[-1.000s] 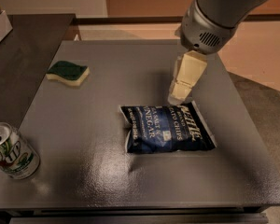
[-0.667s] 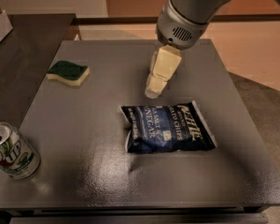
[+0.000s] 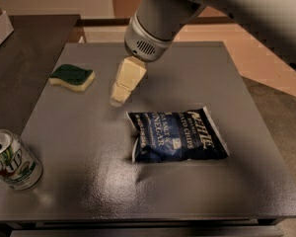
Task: Pick sponge
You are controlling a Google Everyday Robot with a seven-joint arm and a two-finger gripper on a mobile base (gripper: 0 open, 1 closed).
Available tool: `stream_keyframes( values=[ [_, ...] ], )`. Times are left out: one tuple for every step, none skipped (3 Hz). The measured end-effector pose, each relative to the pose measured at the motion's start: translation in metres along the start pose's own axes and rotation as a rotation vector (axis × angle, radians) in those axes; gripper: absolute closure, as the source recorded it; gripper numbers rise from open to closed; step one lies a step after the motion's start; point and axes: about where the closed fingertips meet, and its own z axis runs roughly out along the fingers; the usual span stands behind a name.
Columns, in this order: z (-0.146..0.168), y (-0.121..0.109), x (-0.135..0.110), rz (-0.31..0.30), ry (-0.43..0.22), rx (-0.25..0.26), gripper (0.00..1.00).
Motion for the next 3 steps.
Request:
stream_keyframes(
  values=[
    [0.030, 0.007, -0.028, 0.013, -0.066, 0.011, 0.00],
    [0.057, 0.015, -0.048, 0.029, -0.111, -0.009, 0.00],
    [0.082, 0.021, -0.064, 0.054, -0.136, -0.040, 0.00]
  ],
)
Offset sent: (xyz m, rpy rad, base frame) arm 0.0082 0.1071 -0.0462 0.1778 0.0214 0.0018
